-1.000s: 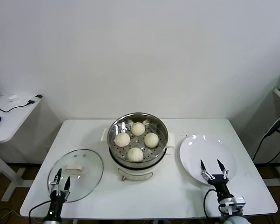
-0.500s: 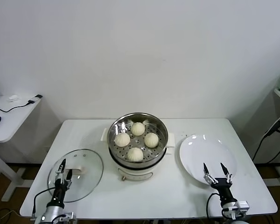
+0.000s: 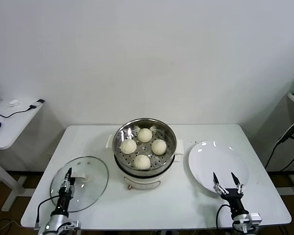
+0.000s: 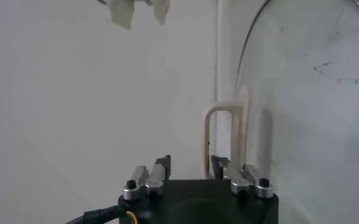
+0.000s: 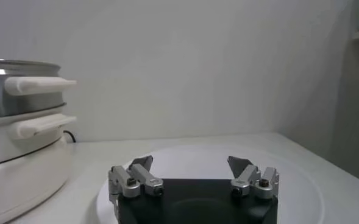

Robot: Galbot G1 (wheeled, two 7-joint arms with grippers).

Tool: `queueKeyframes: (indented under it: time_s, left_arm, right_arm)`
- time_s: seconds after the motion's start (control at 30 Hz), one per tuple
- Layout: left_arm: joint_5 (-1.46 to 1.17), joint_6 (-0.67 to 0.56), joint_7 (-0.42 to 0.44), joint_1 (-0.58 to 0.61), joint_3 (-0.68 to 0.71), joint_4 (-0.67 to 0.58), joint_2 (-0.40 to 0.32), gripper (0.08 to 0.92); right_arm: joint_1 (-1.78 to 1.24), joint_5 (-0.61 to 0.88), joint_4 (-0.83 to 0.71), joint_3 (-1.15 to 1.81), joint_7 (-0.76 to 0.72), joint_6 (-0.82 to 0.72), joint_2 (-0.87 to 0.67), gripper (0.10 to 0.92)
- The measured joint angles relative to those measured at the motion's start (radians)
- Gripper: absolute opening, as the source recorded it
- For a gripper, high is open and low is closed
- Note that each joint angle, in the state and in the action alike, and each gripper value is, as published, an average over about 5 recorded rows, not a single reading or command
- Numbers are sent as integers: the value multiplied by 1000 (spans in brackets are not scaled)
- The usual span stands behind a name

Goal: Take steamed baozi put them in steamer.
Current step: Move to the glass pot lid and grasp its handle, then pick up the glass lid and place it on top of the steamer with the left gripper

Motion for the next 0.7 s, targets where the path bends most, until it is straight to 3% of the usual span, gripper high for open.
queueKeyframes:
  time_s: [0.37, 0.7]
  left_arm:
    - [-15, 19, 6, 5, -4, -18, -22, 174]
    - [-97, 53, 78, 61, -37, -170, 10, 138]
  right_arm:
    - [-14, -11, 17, 3, -5, -1, 10, 823]
    - [-19, -21, 29, 10, -2, -7, 9, 823]
